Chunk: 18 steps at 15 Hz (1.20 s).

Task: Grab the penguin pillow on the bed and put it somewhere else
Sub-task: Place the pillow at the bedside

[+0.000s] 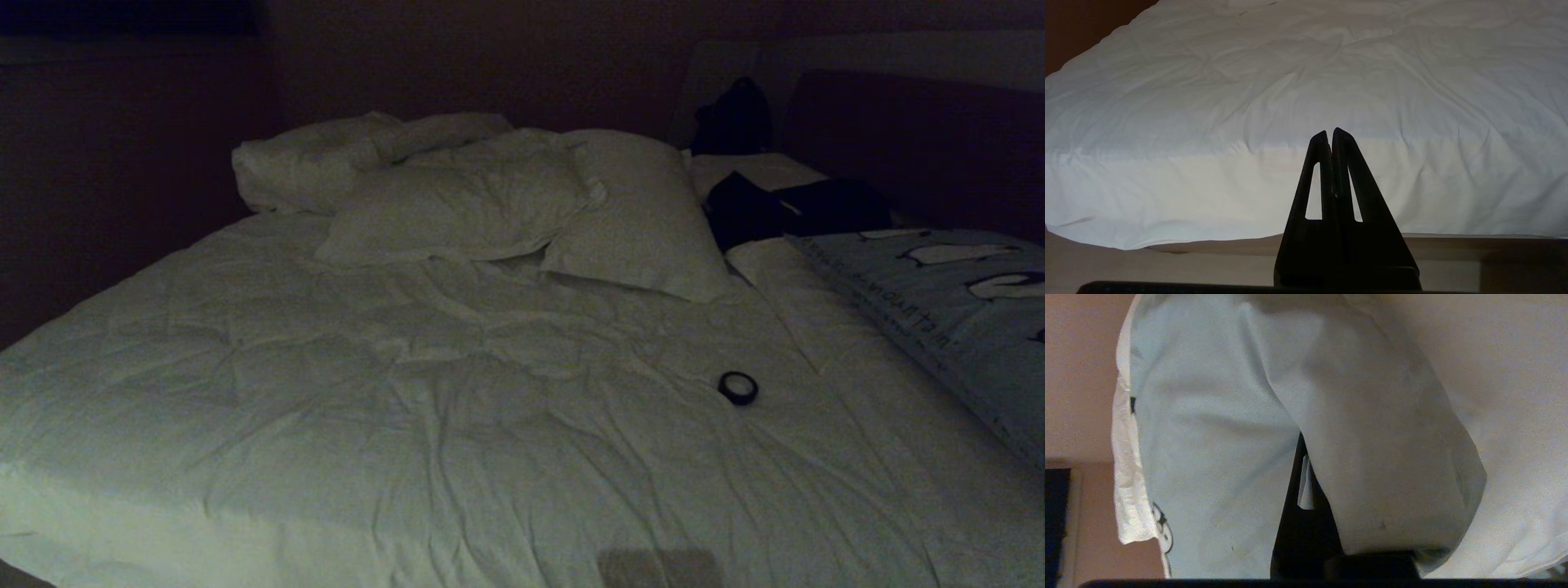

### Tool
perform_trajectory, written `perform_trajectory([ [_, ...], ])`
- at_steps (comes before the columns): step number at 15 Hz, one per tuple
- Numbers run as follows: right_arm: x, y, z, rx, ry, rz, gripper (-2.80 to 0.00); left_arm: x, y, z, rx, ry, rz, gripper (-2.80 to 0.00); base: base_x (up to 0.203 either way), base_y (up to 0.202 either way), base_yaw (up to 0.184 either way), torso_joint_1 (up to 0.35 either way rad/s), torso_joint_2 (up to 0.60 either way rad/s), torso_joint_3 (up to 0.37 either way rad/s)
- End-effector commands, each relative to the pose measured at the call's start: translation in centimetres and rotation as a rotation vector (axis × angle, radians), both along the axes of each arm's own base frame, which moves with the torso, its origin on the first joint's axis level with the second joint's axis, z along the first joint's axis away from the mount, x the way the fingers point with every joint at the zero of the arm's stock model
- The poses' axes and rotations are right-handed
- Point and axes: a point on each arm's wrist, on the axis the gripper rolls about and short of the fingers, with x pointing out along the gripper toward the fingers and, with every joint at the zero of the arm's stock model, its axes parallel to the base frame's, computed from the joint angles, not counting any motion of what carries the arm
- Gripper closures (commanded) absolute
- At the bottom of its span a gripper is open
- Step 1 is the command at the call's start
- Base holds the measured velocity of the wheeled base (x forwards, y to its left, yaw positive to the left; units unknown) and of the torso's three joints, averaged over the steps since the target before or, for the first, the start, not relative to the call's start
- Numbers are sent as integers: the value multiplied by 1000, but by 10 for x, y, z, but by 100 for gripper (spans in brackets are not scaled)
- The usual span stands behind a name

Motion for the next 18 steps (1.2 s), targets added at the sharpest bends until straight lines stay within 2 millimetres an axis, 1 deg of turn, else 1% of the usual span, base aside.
perform_trajectory([
  [1,0,-1,-1,-15,5,8,-280,0,0,0,1,0,1,0,0,0,0,0,0,0],
  [3,1,-1,-1,-27,29,-14,-280,0,0,0,1,0,0,0,0,0,0,0,0,0],
  [6,-3,12,12,-58,23,-16,-280,0,0,-1,1,0,0,0,0,0,0,0,0,0],
  [7,-6,19,21,-78,17,-17,-280,0,0,-1,1,1,1,0,0,0,0,0,0,0],
  [9,-12,41,46,-115,6,-18,-280,0,0,0,1,0,1,0,0,0,0,0,0,0],
  [11,-20,73,75,-159,-6,-20,-280,0,0,-1,1,1,0,0,0,0,0,0,0,0],
  [14,-37,132,114,-236,-26,-24,-280,0,0,-1,1,0,1,0,0,0,0,0,0,0],
  [16,-46,166,129,-272,-36,-25,-280,0,0,-1,1,1,1,0,0,0,0,0,0,0],
  [17,-50,178,134,-276,-38,-25,-280,0,0,0,1,-1,1,0,0,0,0,0,0,0],
  [18,-52,187,137,-279,-39,-26,-280,0,0,0,1,-1,1,0,0,0,0,0,0,0],
])
